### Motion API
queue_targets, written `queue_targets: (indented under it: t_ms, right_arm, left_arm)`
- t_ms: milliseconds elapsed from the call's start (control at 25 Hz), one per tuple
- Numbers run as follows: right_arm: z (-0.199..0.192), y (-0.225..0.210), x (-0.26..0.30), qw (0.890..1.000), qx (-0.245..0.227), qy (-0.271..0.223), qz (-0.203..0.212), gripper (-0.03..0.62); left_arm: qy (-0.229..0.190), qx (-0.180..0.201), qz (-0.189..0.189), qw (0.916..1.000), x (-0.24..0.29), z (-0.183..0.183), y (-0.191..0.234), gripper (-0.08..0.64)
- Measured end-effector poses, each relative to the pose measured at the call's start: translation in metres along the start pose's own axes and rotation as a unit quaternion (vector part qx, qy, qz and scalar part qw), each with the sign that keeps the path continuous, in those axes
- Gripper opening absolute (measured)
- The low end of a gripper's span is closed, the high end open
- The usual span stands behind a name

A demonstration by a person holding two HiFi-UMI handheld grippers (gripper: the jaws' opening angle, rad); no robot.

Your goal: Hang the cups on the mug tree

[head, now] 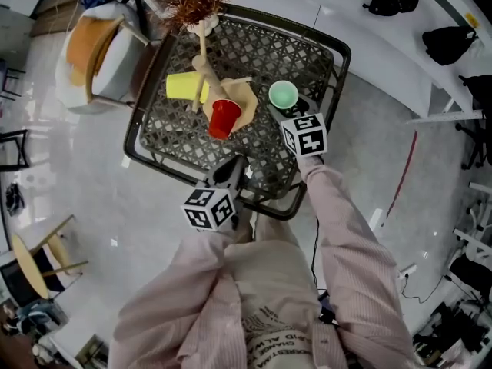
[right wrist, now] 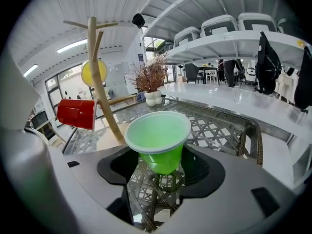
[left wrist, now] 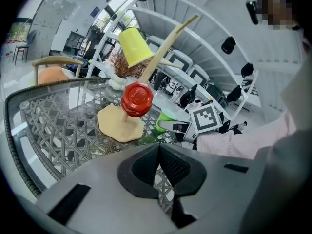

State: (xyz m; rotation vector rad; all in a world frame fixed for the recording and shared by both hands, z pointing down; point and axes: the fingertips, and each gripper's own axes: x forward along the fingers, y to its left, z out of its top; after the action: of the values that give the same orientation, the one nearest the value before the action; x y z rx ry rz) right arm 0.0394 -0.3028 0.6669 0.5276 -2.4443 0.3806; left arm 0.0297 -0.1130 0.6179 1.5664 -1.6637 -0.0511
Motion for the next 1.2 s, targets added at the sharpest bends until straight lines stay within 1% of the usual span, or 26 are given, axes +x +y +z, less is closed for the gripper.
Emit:
queue_targets:
  t_ms: [240, 440, 680, 960, 1120, 1200]
  right_arm:
    - [0.015, 0.006, -0.017, 1.0, -0.007, 0.002, -0.005, 0.272]
    - [0.031, 0.014, -0.029, 0.999, -0.036, 0.003, -0.009, 0.27]
    - [0.054, 0.024, -0.039, 0.996, -0.089, 0.008, -0.017, 0.27]
    - [0.074, 0.031, -0.04, 0.988, -0.147, 0.025, -0.024, 0.27]
    - [0.087, 0.033, -0.045, 0.978, -0.196, 0.042, -0.05, 0.27]
    - [0.096, 0.038, -0.046, 0.975, -0.213, 0.043, -0.054, 0.27]
  left_arm:
    - [-0.003, 0.015, -0.018, 0.9997, -0.008, 0.007, -0.014, -0.002]
    - [-0.013, 0.027, -0.023, 0.9993, -0.019, 0.015, -0.019, -0.002]
    - [-0.034, 0.032, -0.021, 0.9987, -0.034, 0.026, -0.019, -0.002]
    - [-0.06, 0.041, -0.016, 0.9972, -0.043, 0.041, -0.02, -0.002]
    - [-0.075, 0.031, -0.016, 0.9965, -0.054, 0.046, -0.022, -0.002]
    - [-0.075, 0.039, -0.02, 0.9962, -0.057, 0.049, -0.023, -0.002]
